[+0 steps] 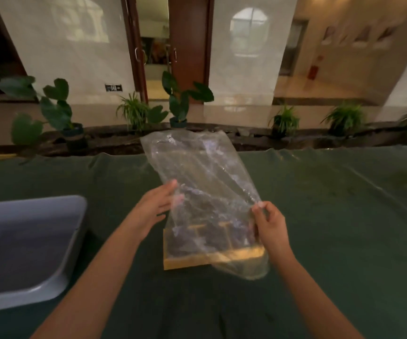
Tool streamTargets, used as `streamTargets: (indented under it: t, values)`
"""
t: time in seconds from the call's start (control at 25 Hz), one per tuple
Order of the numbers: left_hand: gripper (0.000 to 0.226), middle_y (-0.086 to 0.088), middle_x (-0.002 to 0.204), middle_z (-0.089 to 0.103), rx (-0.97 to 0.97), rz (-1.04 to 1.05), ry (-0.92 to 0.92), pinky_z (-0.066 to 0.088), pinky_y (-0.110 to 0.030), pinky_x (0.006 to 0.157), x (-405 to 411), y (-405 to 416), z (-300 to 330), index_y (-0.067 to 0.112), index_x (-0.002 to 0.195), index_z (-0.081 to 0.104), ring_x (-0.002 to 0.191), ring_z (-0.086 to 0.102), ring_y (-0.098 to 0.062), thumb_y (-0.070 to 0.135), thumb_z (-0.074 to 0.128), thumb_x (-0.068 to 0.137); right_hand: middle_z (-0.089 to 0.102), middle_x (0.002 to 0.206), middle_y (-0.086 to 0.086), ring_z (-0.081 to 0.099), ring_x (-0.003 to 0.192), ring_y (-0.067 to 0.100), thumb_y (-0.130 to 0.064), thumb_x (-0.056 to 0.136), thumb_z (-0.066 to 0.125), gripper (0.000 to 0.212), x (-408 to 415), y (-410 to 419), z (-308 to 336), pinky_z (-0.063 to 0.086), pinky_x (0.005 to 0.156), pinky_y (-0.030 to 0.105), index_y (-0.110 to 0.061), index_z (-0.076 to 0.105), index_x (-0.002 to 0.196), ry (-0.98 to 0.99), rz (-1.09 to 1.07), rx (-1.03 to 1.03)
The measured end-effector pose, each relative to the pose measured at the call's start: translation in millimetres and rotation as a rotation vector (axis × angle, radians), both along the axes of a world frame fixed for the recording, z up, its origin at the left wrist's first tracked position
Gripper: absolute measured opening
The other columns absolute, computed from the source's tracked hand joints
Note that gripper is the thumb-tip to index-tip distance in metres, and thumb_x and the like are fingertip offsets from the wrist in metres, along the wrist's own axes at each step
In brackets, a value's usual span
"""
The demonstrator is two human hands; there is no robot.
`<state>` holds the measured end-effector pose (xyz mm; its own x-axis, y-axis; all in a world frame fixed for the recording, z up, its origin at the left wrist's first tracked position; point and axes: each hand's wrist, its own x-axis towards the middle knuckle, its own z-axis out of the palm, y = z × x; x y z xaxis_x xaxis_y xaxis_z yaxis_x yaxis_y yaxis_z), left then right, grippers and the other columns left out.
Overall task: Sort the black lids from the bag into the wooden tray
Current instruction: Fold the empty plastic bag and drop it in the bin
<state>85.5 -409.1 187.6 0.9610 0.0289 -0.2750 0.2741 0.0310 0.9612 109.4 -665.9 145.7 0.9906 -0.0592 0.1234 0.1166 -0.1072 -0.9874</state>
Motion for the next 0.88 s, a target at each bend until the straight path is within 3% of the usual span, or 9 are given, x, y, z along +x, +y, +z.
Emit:
streamTargets:
  t: [0.08,0.12,0.16,0.28,0.36,0.44,0.6,0.76,0.88]
  values:
    - [0.063,-0.006,0.107,0.072,0.050,0.057,-0.083,0.053,-0.032,0.086,6,-11,4,0.015,0.126,0.051,0.095,0.069,-0.017,0.036,0.074,0.072,0.069,0.065,0.001,0.064,0.053,0.015,-0.018,0.091,0.052,0.015,-1,0,6,0.050,0.052,0.025,-0.009,0.059,0.082,0.082,0.080,0.032]
    - [0.055,-0.008,0.102,0.073,0.048,0.055,-0.098,0.055,-0.027,0.078,8,-14,3,0.014,0.122,0.054,0.090,0.071,-0.017,0.025,0.076,0.072,0.072,0.082,0.003,0.070,0.067,0.020,-0.025,0.089,0.055,0.015,0,-2,11,0.054,0.063,0.032,-0.014,0.059,0.098,0.140,0.143,0.068]
    - [0.052,-0.009,0.100,0.074,0.052,0.035,-0.107,0.056,-0.024,0.074,9,-16,2,0.014,0.120,0.056,0.089,0.071,-0.017,0.018,0.076,0.072,0.073,0.092,0.003,0.072,0.076,0.023,-0.033,0.086,0.059,0.033,3,-6,17,0.056,0.070,0.035,-0.025,0.050,0.116,0.181,0.198,0.086]
    - [0.060,-0.006,0.096,0.075,0.038,0.007,-0.132,0.056,-0.025,0.071,12,-17,-1,0.019,0.125,0.049,0.088,0.071,-0.017,0.024,0.076,0.071,0.076,0.083,0.005,0.072,0.070,0.020,-0.022,0.079,0.069,0.081,6,-11,30,0.057,0.062,0.027,-0.050,0.017,0.135,0.150,0.216,0.011]
    - [0.072,-0.005,0.094,0.076,0.062,-0.046,-0.069,0.057,-0.031,0.074,13,-18,-2,0.027,0.130,0.038,0.088,0.071,-0.019,0.038,0.075,0.070,0.074,0.067,0.003,0.066,0.056,0.013,-0.013,0.079,0.068,0.086,6,-11,32,0.052,0.052,0.018,-0.045,0.015,0.139,0.086,0.102,0.033]
    - [0.076,-0.010,0.087,0.076,0.052,-0.087,-0.076,0.059,-0.031,0.070,11,-20,-6,0.029,0.138,0.028,0.083,0.072,-0.024,0.025,0.072,0.076,0.072,0.062,0.000,0.061,0.046,0.008,-0.010,0.081,0.066,0.087,5,-13,34,0.048,0.045,0.017,-0.040,0.013,0.142,0.056,0.023,0.096]
    - [0.080,-0.014,0.070,0.073,0.043,-0.016,-0.393,0.055,-0.021,0.074,7,-19,-8,0.046,0.141,0.014,0.062,0.070,-0.021,0.014,0.061,0.085,0.070,0.057,-0.001,0.046,0.032,0.005,-0.012,0.087,0.060,0.081,10,-24,36,0.039,0.033,0.017,-0.032,0.008,0.145,0.108,-0.059,0.210]
    - [0.057,0.001,0.066,0.071,0.292,-0.024,-0.591,0.044,-0.007,0.078,4,-13,-4,0.042,0.139,0.028,0.068,0.066,-0.006,0.017,0.050,0.093,0.076,0.091,0.010,0.071,0.064,0.021,-0.031,0.078,0.067,0.095,6,-30,42,0.056,0.057,0.025,-0.044,-0.003,0.142,0.214,0.229,0.240]
    - [0.059,0.024,0.084,0.068,0.377,-0.177,-0.504,0.038,-0.014,0.094,0,0,5,0.037,0.140,0.030,0.097,0.057,0.001,0.017,0.054,0.091,0.072,0.088,0.005,0.068,0.083,0.025,-0.023,0.070,0.076,0.087,3,-35,52,0.057,0.074,0.028,-0.050,0.027,0.136,0.108,0.448,-0.087]
